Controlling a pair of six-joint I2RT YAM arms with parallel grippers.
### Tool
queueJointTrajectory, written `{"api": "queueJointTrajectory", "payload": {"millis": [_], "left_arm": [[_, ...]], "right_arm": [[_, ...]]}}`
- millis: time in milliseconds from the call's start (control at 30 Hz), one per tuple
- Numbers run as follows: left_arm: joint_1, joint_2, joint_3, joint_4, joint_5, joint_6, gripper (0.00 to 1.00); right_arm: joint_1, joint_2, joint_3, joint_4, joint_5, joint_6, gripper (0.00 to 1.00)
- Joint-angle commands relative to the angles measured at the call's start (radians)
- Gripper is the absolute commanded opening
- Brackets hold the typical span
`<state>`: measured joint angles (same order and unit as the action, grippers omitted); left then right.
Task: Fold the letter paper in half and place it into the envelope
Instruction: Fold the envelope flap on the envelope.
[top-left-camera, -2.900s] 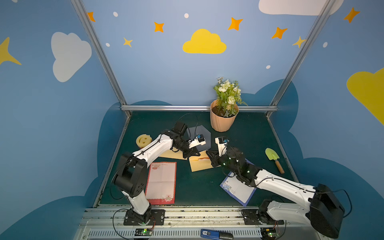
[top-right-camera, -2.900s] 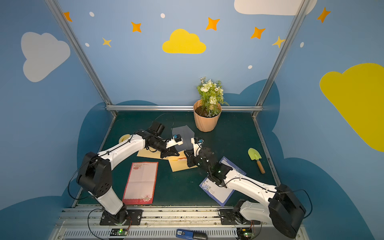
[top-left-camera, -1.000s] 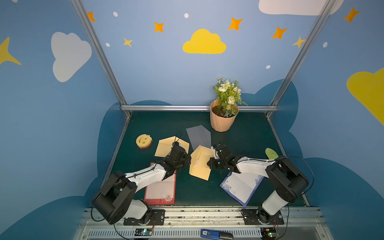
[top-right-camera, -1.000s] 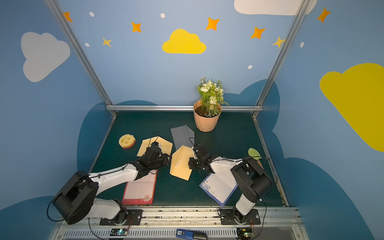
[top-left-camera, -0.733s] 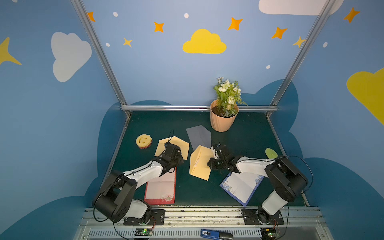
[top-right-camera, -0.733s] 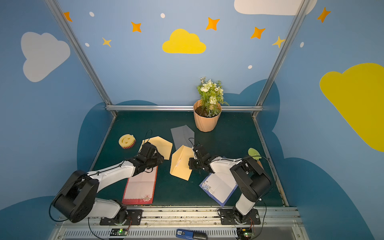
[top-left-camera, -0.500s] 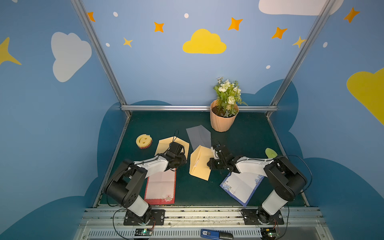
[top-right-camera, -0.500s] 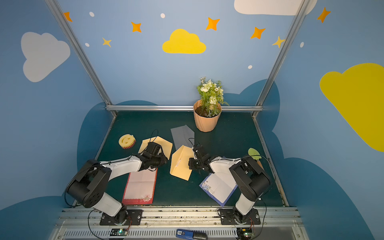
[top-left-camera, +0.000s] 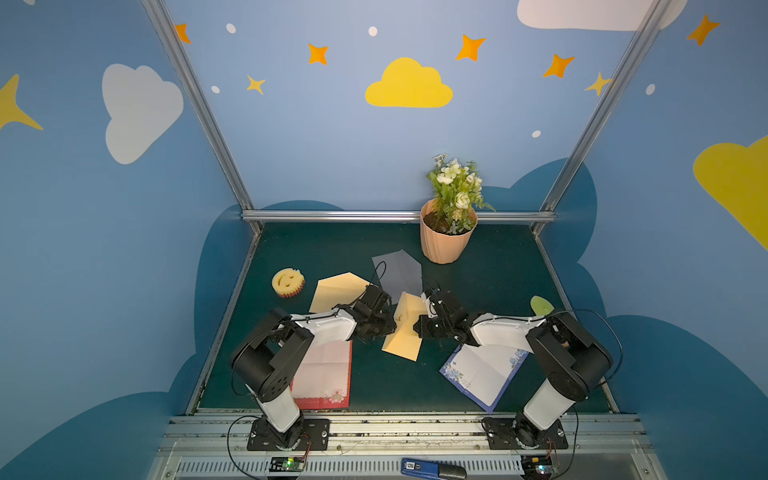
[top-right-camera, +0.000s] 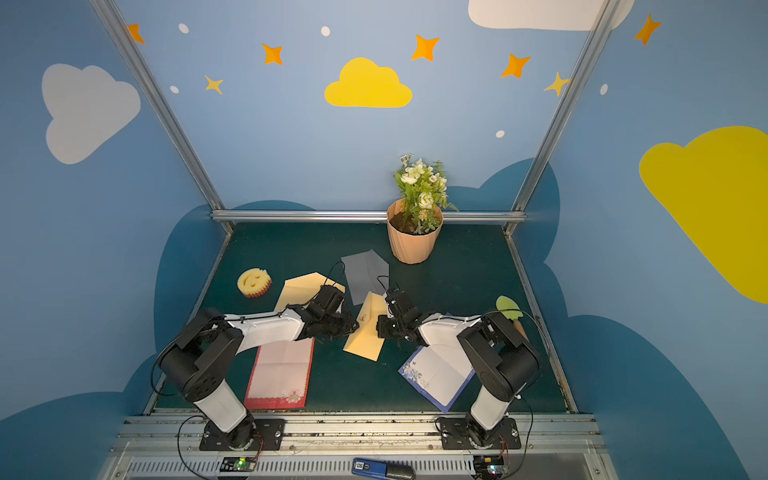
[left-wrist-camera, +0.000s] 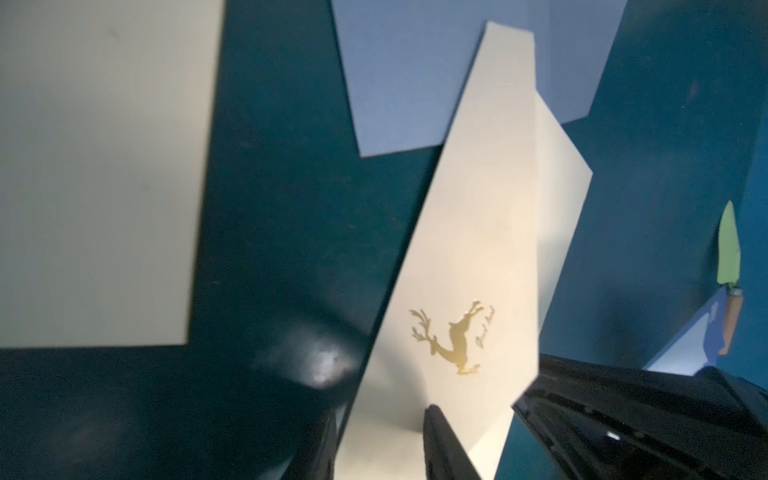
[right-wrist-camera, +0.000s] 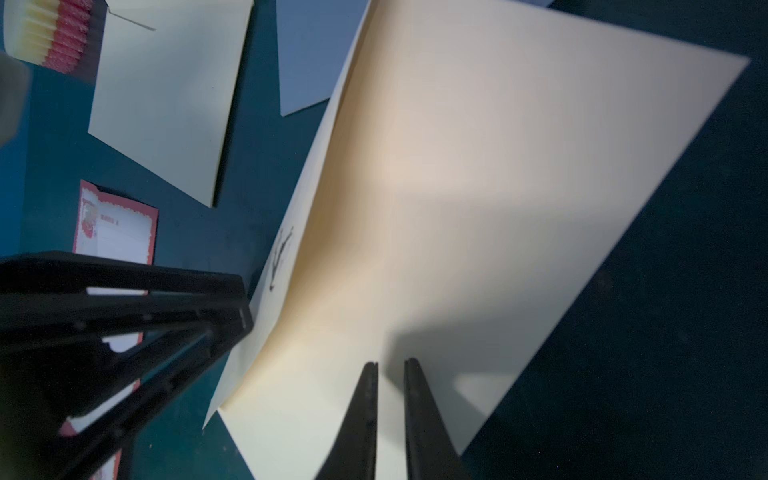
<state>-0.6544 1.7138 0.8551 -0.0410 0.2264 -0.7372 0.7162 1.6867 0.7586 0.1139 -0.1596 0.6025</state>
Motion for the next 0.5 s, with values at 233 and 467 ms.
{"api": "queueJointTrajectory", "payload": {"millis": [233,467], "left_arm": [[-0.043,0.130,0.039,-0.143,-0.007,0.007,0.35],[-0.053,0.144,0.032,-0.150,-0.008,0.010,0.35]], "right_arm": [[-0.020,-0.127,0.009,-0.036,0.014,-0.023,0.15],[-0.020,-0.105,0.095,-0.082,-0.016,-0.062,0.13]]}}
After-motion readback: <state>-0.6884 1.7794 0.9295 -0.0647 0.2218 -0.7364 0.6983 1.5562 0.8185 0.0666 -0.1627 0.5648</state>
